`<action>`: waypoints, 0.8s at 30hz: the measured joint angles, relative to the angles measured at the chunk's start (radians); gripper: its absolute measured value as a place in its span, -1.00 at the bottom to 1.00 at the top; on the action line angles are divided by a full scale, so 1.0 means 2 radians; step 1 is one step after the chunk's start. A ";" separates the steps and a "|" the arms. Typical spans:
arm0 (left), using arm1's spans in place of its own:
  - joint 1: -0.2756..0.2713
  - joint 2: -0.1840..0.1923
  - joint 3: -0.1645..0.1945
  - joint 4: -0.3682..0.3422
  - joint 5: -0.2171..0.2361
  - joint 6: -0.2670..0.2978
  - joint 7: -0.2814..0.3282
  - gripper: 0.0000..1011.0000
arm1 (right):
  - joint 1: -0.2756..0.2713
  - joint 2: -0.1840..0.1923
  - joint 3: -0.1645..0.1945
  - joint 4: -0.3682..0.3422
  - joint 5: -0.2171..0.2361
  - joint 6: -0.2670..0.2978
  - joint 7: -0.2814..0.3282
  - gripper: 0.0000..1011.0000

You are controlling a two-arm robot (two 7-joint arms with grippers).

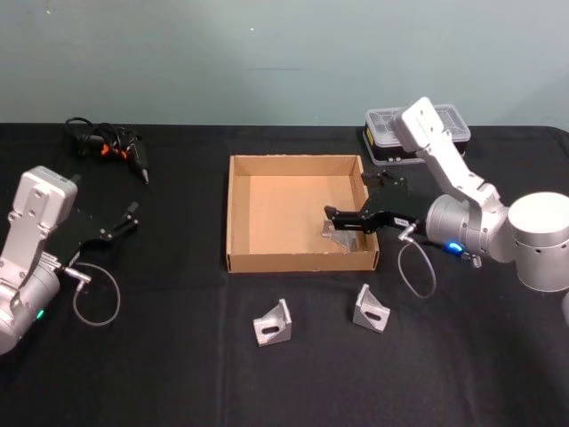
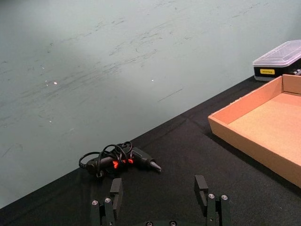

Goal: Use one hand to pick up the angle iron from the table and place it into the box.

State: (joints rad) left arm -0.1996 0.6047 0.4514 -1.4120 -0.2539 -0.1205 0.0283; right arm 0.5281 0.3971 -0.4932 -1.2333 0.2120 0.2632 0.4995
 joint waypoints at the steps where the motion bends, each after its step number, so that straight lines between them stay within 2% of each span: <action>1: 0.000 0.000 0.000 0.000 0.000 0.000 0.000 0.98 | -0.003 0.001 0.002 -0.004 0.001 -0.001 -0.001 0.98; 9: 0.000 0.000 0.000 0.000 0.000 0.000 0.000 0.98 | -0.053 0.027 0.028 -0.076 0.017 -0.010 -0.010 0.98; 15: 0.000 0.000 0.000 0.000 0.000 0.000 0.000 0.98 | -0.099 0.057 0.046 -0.142 0.033 -0.012 -0.010 0.98; 20: 0.000 0.000 0.000 0.000 0.000 0.000 0.000 0.98 | -0.133 0.086 0.052 -0.193 0.044 -0.005 -0.003 0.98; 24: 0.000 0.000 0.000 0.000 0.000 0.000 0.000 0.98 | -0.155 0.105 0.053 -0.221 0.050 -0.001 0.001 0.98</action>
State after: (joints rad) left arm -0.1995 0.6047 0.4514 -1.4120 -0.2539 -0.1205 0.0283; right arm 0.2175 0.6064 -0.3865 -1.6753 0.3111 0.2618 0.5024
